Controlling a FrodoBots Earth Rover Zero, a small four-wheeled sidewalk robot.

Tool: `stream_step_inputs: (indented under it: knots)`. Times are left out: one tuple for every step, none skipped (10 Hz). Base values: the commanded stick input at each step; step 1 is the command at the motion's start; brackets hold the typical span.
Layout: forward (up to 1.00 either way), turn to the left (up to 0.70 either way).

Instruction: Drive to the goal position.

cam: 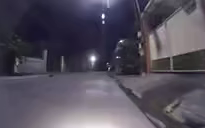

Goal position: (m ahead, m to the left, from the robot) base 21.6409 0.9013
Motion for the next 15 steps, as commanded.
stream_step_inputs:
  knots:
    - [0.7, 0.0]
    - [0.7, -0.23]
    - [0.7, -0.34]
    - [0.7, -0.35]
    - [0.7, -0.35]
    - [0.7, -0.07]
    - [0.7, 0.0]
    - [0.7, 0.0]
    - [0.7, 0.0]
    - [0.7, -0.08]
    - [0.7, -0.29]
    - [0.7, -0.35]
    - [0.7, -0.15]
    - [0.7, 0.0]
    - [0.7, 0.0]
